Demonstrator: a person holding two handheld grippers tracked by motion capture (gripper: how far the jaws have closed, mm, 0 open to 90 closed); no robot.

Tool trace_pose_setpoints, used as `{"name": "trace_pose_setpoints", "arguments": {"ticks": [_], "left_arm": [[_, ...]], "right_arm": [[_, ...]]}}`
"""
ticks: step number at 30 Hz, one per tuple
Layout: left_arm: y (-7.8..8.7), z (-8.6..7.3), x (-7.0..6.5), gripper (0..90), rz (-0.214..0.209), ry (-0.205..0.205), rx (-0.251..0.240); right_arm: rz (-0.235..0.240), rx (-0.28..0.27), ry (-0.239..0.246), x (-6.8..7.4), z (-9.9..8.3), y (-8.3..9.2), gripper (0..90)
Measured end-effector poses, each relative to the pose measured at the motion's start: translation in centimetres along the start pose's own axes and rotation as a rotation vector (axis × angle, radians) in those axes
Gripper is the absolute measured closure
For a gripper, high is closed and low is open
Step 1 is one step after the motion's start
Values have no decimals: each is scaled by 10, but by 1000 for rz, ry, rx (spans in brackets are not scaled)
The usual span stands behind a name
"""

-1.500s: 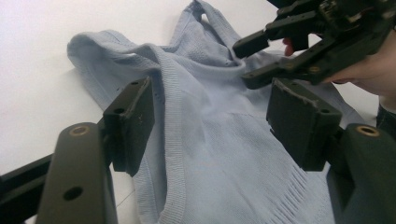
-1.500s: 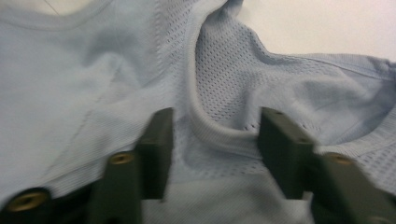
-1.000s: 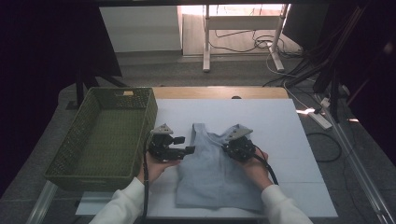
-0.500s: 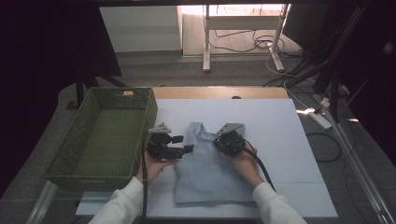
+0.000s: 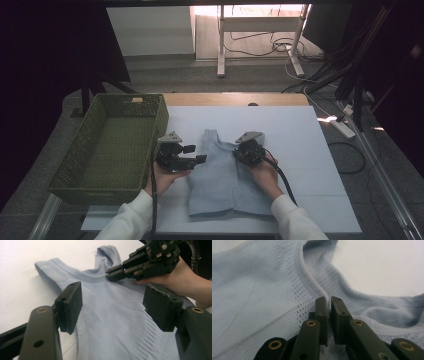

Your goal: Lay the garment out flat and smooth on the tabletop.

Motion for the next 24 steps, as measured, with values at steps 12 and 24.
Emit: {"name": "trace_pose_setpoints", "arguments": {"ticks": [12, 24], "left_arm": [[-2, -1, -1, 325, -4, -1, 8], [1, 0, 1, 325, 1, 3, -2]], "right_arm": [[-3, 34, 19, 3, -5, -5, 766], [41, -69, -40, 8, -3, 33, 502]]}}
Point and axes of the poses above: each handheld gripper's, and its own axes: y roughly backward along the jaws, z roughly out of its top, x roughly to its left, the point moved 3 cm from there along -y, roughly forward along the jaws, and after that the axes turned 6 degrees about -y, right-handed, at the moved point
